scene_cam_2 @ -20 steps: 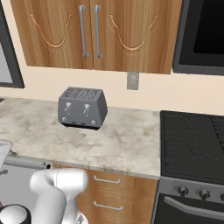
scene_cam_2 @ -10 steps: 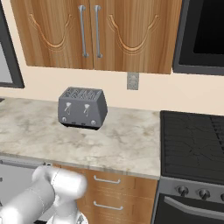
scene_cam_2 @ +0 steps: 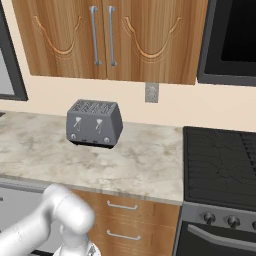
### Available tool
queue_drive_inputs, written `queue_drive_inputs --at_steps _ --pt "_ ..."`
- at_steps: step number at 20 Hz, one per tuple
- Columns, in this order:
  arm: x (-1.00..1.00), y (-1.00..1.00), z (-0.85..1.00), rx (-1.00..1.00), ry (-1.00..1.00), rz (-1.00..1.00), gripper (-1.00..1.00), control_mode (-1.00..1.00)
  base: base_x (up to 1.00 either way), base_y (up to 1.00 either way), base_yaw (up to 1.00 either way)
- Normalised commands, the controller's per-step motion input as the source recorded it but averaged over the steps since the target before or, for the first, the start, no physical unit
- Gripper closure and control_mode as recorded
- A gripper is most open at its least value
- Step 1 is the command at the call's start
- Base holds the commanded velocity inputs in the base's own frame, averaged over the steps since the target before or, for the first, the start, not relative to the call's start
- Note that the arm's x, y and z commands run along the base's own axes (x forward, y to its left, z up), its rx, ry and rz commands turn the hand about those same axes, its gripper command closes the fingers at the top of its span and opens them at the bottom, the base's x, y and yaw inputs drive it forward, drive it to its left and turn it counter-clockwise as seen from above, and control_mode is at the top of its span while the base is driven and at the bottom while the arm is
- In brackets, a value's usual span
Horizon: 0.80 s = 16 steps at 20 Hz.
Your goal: Open the dishwasher door and pull out the top rack.
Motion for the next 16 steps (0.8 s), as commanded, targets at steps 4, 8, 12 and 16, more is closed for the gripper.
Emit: queue_drive_inputs --at_steps 4,8,12,16 --pt "0.54 0.35 -0.35 -0.04 -0.21 0.00 -1.00 -1.00 0.00 0.00 0.00" --pt "0.29 0.23 -0.61 -0.06 -0.17 0.00 -1.00 -1.00 0.00 0.00 0.00" --pt "0.44 0.26 -0.65 -0.02 -0.12 0.01 -1.00 -1.00 0.00 0.00 0.00" --pt "0.44 0.16 -0.41 0.00 -0.08 0.03 -1.00 -1.00 0.00 0.00 0.00"
